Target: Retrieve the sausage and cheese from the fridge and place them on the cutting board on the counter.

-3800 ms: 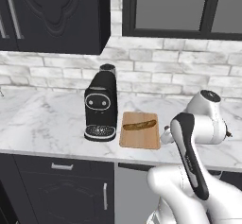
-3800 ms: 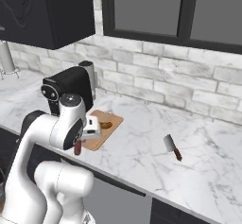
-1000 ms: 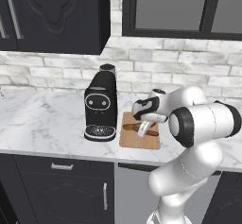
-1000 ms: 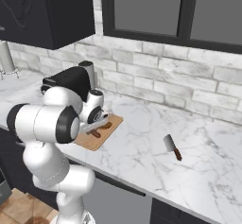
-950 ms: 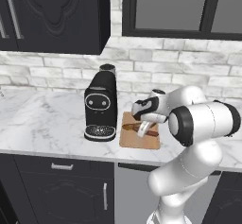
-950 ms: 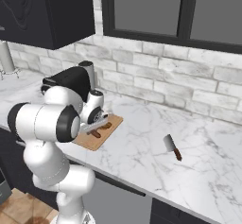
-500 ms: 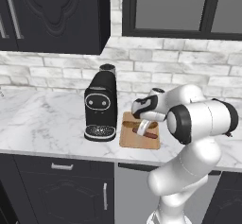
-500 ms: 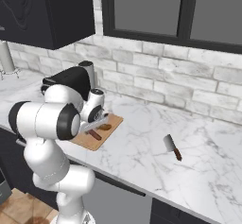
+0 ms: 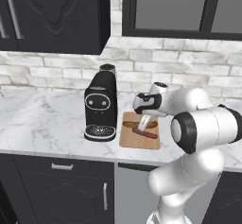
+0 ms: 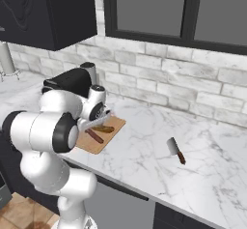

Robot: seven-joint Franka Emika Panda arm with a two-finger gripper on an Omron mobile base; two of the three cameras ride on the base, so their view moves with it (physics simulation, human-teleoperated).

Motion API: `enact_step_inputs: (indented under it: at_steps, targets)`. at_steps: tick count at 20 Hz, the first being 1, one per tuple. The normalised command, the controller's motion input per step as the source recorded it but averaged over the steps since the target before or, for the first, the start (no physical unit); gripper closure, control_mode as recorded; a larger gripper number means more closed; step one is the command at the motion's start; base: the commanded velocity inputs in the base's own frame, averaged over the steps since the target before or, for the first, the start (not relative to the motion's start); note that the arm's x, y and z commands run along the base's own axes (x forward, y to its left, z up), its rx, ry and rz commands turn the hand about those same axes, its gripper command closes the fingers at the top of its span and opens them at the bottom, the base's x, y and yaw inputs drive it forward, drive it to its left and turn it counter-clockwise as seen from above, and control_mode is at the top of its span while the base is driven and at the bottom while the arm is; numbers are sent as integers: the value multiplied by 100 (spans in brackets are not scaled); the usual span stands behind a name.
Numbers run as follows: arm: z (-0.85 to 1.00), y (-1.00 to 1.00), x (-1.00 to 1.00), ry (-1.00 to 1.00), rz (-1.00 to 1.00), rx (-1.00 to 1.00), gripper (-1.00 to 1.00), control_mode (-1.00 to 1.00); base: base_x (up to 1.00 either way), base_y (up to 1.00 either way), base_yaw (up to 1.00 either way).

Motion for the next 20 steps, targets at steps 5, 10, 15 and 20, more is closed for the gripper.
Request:
enact_step_inputs:
  at_steps: [5,10,15,20]
  targets:
    - [30,0,-32,-20,-16,0,-100,-100,0,0,0]
    - [27,-5,-49,-7,-41,0,-100,-100,0,0,0]
    - [25,-12,-46,0,-44,0,-100,-100,0,0,0]
    - [24,-14,-49,-1,-30,2,-100,-100,0,0,0]
